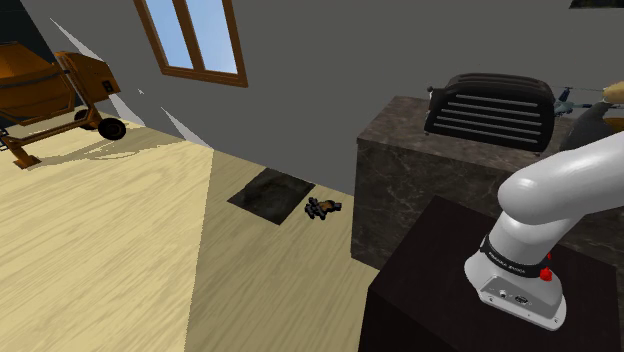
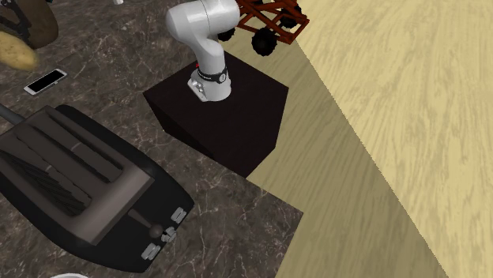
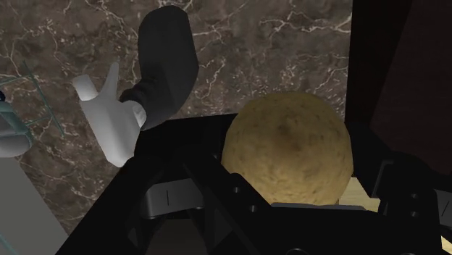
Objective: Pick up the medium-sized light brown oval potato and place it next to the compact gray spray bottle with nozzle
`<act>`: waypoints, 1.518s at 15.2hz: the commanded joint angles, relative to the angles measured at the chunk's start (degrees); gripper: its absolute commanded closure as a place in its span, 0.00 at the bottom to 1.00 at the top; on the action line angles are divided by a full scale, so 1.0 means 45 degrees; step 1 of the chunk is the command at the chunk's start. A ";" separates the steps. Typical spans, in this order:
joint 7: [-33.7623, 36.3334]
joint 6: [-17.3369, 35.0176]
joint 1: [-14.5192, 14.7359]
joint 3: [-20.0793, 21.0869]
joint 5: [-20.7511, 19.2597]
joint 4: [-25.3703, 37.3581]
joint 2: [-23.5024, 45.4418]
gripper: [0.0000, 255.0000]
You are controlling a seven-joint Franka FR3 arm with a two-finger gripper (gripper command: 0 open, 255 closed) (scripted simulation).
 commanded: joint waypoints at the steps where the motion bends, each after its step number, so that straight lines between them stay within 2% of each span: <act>1: 0.0071 0.0318 -0.0090 -0.0040 -0.0109 -0.0403 -0.0097 1.00; 13: 0.0232 0.2154 -0.0117 -0.0948 -0.0715 -0.2180 -0.0288 1.00; 23: 0.0331 0.3730 0.0192 -0.2084 -0.1242 -0.3368 -0.0216 1.00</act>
